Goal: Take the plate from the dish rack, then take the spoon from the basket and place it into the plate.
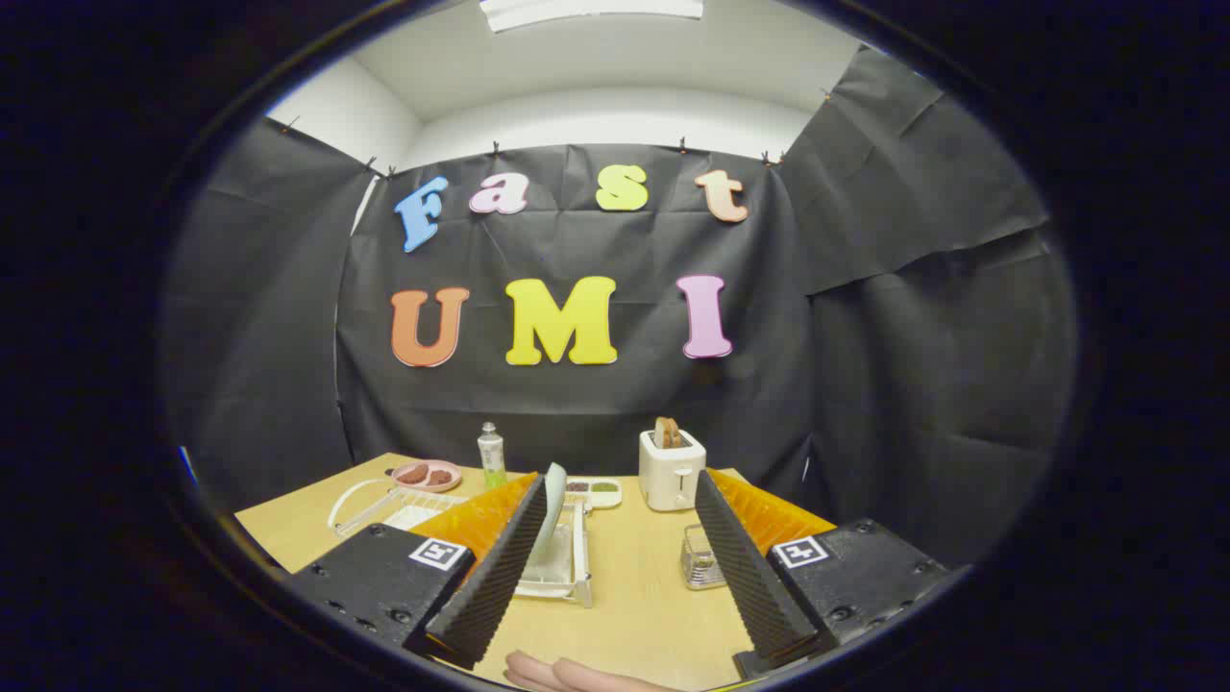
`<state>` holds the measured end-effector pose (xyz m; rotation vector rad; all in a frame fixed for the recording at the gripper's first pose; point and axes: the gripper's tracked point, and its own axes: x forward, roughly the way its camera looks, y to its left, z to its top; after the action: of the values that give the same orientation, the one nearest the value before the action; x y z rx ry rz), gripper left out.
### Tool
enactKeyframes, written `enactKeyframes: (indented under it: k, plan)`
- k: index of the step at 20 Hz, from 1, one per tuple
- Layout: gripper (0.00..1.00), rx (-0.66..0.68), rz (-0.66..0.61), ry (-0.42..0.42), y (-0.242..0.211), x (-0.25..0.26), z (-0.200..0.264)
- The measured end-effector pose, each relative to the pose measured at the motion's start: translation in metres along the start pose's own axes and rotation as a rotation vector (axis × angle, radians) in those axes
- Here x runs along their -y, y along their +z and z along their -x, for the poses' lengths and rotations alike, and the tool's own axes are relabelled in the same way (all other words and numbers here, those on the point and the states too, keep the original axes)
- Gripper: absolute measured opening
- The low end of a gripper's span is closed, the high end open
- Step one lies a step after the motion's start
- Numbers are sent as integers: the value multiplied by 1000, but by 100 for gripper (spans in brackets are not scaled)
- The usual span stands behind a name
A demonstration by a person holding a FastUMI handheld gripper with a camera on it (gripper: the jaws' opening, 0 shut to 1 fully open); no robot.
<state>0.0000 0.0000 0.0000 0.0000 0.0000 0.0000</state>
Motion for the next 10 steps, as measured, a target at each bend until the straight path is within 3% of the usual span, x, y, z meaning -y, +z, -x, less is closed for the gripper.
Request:
enactKeyframes:
  k: [10]
  plan:
    - [100,-36,14,-34,-10,14,11]
